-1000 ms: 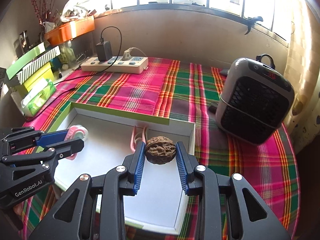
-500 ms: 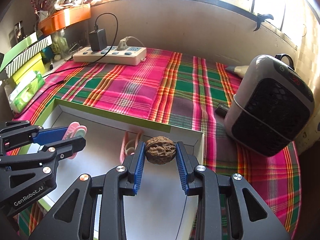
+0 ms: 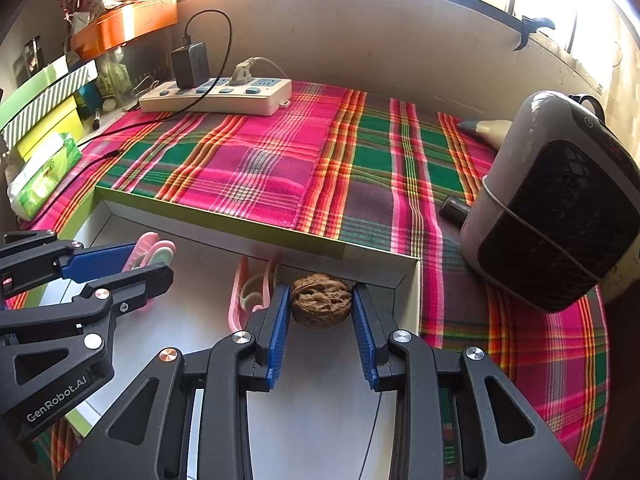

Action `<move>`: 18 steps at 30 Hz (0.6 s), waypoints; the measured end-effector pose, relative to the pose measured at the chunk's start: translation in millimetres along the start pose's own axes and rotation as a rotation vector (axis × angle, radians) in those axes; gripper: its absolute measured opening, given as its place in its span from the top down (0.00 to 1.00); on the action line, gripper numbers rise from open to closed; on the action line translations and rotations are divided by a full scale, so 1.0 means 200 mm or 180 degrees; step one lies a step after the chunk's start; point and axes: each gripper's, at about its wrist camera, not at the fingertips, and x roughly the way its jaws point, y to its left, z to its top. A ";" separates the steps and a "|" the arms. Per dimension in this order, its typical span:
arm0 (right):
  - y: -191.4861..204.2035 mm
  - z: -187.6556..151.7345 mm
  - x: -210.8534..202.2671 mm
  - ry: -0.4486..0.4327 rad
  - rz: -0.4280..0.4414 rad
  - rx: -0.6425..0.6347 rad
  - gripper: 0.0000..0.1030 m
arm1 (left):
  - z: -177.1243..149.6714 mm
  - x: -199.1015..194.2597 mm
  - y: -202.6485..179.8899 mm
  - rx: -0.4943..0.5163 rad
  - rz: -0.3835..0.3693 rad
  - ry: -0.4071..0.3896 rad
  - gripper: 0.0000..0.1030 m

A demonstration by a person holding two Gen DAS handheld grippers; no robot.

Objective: Organize objects
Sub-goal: 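Carry the walnut with the right tool while the left tool carries the ear hook into the box, then open the right tool to release the walnut while the left tool releases the ear hook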

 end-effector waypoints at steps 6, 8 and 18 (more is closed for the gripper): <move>0.00 0.00 0.00 0.0011 -0.0011 -0.0011 0.68 | 0.00 0.00 -0.01 0.0018 0.0018 0.0004 0.79; 0.00 0.00 0.00 0.0014 -0.0026 -0.0016 0.68 | 0.00 0.01 -0.01 0.0013 0.0026 0.0003 0.79; 0.00 0.01 0.01 0.0015 -0.0064 -0.0011 0.68 | 0.01 0.01 0.00 0.0040 0.0067 0.0007 0.79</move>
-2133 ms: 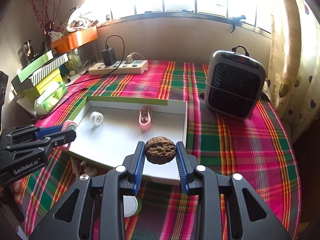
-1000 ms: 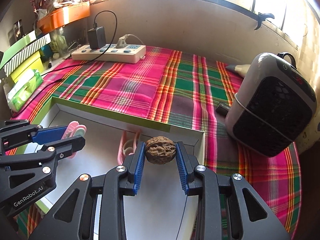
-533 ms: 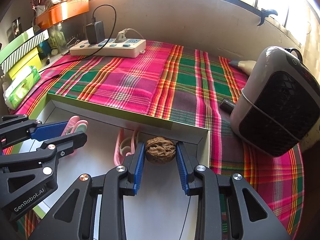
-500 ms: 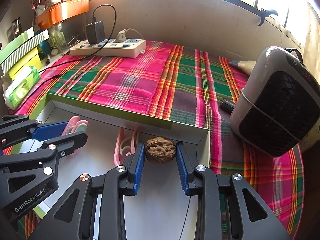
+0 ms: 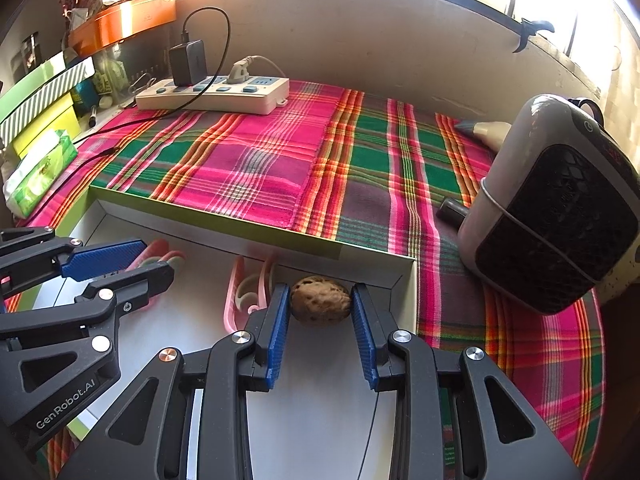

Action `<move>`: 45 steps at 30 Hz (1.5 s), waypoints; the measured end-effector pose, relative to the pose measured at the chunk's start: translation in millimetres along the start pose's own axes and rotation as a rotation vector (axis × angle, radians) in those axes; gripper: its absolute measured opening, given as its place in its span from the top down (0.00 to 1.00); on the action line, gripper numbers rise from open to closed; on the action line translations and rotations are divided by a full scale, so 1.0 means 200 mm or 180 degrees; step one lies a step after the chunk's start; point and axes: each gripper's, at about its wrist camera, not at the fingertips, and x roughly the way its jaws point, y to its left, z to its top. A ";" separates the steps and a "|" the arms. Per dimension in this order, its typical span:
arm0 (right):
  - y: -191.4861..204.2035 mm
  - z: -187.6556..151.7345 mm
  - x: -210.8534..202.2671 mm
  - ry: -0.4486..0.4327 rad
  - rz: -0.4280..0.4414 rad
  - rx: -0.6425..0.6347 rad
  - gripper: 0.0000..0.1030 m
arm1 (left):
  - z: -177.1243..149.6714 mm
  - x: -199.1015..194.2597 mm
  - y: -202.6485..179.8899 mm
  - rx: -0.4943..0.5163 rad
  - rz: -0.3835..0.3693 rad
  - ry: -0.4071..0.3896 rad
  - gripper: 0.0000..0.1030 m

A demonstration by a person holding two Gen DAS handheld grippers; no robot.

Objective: Organize objects
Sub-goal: 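Open the right tool to release the walnut while the left tool releases the ear hook, then withdraw both open tools from the box toward the objects on the cloth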

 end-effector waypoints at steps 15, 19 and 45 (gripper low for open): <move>0.01 0.00 -0.01 -0.0012 -0.0011 0.0051 0.60 | -0.01 -0.02 0.01 -0.0046 0.0047 0.0000 0.73; 0.01 -0.01 -0.03 -0.0035 0.0003 0.0074 0.58 | -0.03 -0.04 0.01 -0.0069 0.0043 -0.0011 0.72; 0.07 -0.12 -0.32 -0.0325 0.0135 0.0255 0.57 | -0.19 -0.34 0.00 -0.0191 0.0093 -0.0319 0.70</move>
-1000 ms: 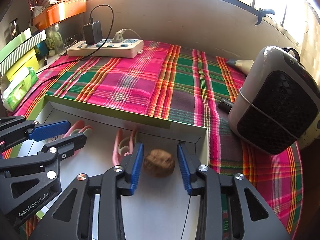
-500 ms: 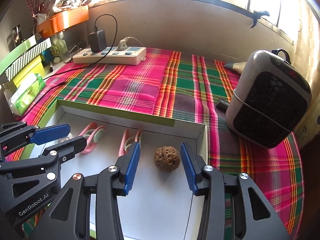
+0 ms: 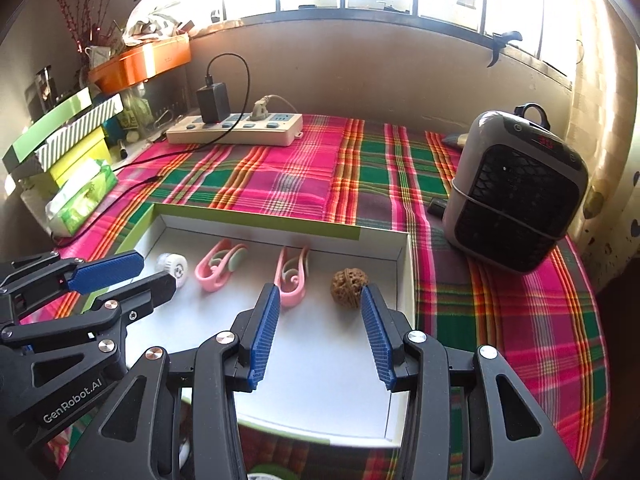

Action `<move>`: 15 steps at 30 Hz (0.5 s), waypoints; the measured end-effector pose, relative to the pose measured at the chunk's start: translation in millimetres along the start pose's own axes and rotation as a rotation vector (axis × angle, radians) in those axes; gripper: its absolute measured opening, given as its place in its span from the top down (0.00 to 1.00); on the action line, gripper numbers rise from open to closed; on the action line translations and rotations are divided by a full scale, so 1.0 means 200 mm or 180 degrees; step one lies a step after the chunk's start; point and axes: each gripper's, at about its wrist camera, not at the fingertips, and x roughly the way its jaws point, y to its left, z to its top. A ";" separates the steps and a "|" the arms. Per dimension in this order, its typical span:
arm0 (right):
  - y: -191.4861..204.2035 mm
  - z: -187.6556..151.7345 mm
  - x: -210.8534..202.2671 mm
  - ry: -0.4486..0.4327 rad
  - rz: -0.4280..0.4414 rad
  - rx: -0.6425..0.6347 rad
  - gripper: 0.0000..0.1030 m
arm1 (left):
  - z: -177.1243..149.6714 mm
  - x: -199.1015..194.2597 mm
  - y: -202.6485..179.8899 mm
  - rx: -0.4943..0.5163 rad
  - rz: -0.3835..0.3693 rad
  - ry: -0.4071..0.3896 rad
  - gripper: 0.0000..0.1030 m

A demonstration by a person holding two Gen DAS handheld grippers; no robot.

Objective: Organize objects
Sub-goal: 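Withdraw both open tools from the box toward the objects on the cloth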

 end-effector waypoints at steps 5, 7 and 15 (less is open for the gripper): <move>0.03 -0.04 -0.08 -0.0065 0.0030 0.0028 0.57 | -0.05 -0.08 -0.01 -0.0001 0.0029 -0.0072 0.70; 0.03 -0.07 -0.12 -0.0091 0.0027 0.0027 0.57 | -0.07 -0.11 0.00 -0.0004 0.0020 -0.0095 0.70; 0.08 -0.17 -0.23 -0.0169 0.0081 0.0066 0.57 | -0.17 -0.21 -0.01 -0.0006 -0.0007 -0.0144 0.70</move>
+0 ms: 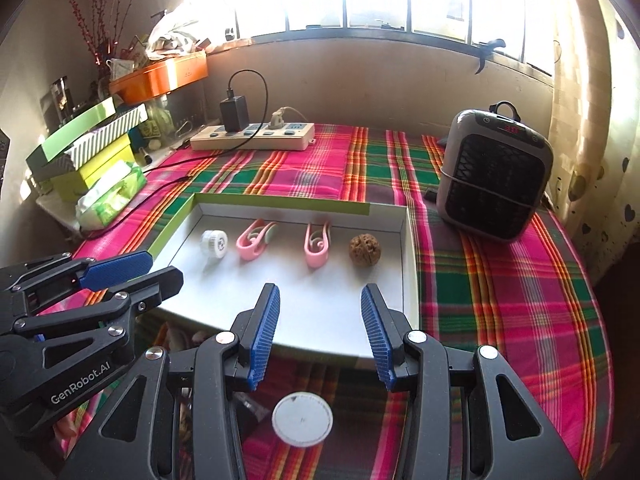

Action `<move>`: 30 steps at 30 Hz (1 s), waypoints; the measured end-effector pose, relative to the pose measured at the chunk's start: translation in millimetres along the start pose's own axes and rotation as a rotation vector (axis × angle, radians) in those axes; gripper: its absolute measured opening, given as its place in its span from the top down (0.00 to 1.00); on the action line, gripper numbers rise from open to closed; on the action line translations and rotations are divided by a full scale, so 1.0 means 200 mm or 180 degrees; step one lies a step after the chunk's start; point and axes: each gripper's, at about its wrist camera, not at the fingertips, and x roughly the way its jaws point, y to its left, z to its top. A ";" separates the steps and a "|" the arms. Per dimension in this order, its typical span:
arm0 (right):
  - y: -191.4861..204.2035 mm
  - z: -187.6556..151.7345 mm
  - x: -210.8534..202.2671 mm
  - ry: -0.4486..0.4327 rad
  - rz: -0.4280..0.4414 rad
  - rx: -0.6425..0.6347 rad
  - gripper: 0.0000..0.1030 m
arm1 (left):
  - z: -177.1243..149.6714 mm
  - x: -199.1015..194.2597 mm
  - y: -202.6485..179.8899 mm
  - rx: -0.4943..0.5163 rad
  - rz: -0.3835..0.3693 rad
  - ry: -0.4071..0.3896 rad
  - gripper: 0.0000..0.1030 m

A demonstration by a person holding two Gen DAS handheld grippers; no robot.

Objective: Organize objects
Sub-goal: 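Withdraw both open tools from the box toward the objects on the cloth, then grasp the second walnut with the left tool while the right tool grasps the black rectangular device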

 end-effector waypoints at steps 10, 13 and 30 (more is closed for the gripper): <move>0.02 -0.13 -0.13 -0.0107 -0.0012 0.0005 0.57 | -0.14 -0.12 0.02 -0.0064 -0.0091 -0.0068 0.70; 0.01 -0.16 -0.16 -0.0122 -0.0005 0.0030 0.53 | -0.19 -0.15 0.04 -0.0082 -0.0178 -0.0077 0.69; -0.04 -0.35 -0.22 -0.0069 0.0016 0.0234 0.51 | -0.39 -0.08 -0.03 -0.0099 -0.0586 0.0254 0.62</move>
